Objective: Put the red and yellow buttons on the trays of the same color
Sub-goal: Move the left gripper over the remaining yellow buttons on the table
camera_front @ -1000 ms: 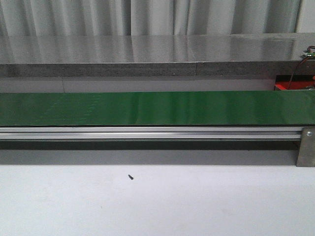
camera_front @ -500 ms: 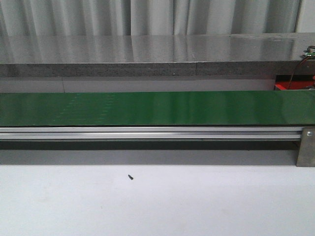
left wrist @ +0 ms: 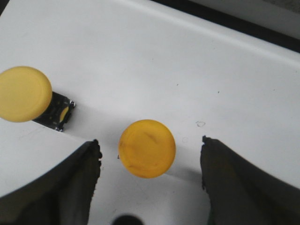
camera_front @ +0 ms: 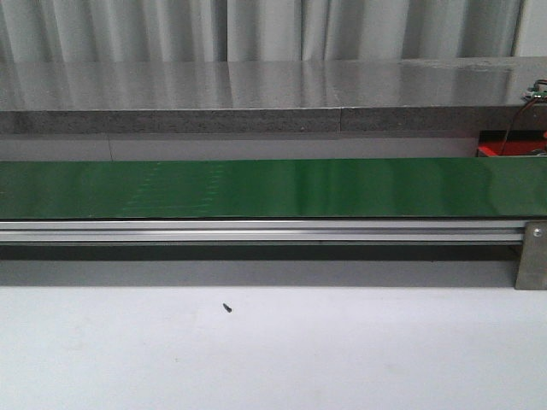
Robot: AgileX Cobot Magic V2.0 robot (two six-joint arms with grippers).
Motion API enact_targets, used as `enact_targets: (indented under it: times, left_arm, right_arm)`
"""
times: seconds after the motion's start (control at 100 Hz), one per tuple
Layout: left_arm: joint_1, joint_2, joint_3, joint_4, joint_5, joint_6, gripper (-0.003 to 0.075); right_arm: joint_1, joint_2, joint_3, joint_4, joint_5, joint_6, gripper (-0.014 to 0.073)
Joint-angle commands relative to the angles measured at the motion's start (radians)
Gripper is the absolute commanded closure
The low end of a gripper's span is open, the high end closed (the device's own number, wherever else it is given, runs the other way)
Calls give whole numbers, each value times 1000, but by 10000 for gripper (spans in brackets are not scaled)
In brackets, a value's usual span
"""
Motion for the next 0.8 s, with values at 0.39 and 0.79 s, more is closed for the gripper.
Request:
enact_targets:
  times: [0.39,0.79]
  left_arm:
    - [2,-10,-33,-22,-28,-12,260]
    - [2,12,-33,-34,-92,-12,260]
  right_arm:
    - [0,-18,-27,0,-58,0,653]
    - [0,-18,-27,0,-58,0,653]
